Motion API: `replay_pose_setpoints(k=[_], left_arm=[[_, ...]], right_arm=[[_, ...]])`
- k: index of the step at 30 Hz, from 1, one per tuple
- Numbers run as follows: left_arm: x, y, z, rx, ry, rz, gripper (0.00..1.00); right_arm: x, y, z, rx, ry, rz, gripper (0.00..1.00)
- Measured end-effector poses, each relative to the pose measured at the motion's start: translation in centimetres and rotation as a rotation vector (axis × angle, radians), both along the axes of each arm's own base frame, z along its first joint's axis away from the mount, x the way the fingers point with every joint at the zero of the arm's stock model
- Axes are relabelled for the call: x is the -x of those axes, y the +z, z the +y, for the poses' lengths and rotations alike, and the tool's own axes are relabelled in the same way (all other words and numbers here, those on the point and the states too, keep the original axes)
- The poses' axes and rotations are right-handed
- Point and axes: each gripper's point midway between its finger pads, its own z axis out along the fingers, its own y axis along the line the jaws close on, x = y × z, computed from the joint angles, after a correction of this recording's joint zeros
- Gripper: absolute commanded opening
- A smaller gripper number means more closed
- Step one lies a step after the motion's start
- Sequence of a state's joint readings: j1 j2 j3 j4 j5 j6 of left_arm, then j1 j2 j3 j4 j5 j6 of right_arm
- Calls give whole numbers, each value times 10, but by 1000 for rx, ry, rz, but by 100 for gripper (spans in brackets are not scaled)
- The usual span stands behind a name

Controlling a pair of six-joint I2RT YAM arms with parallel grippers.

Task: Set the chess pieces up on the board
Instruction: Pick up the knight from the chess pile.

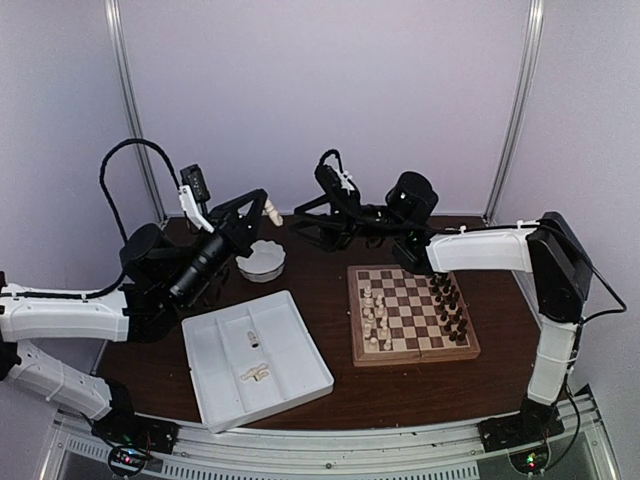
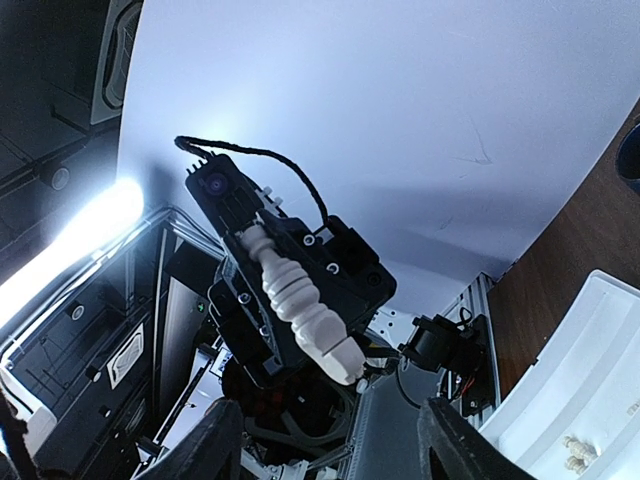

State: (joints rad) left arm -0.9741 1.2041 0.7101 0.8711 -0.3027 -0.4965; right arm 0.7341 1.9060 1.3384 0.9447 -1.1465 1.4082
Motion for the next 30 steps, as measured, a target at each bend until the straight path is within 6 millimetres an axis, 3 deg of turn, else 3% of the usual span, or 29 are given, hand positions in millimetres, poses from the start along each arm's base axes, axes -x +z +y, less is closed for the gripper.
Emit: replay_pose_setpoints(k=[9, 17, 30], left_arm=[[-2, 1, -9, 55, -25, -31, 0], [0, 3, -13, 70, -52, -50, 0], [-11, -7, -15, 103, -88, -1, 0]], right_arm=[[4, 13, -4, -45, 13, 3, 60], [4, 11, -4, -41, 12, -4, 57], [9, 5, -4, -30, 32, -50, 45]])
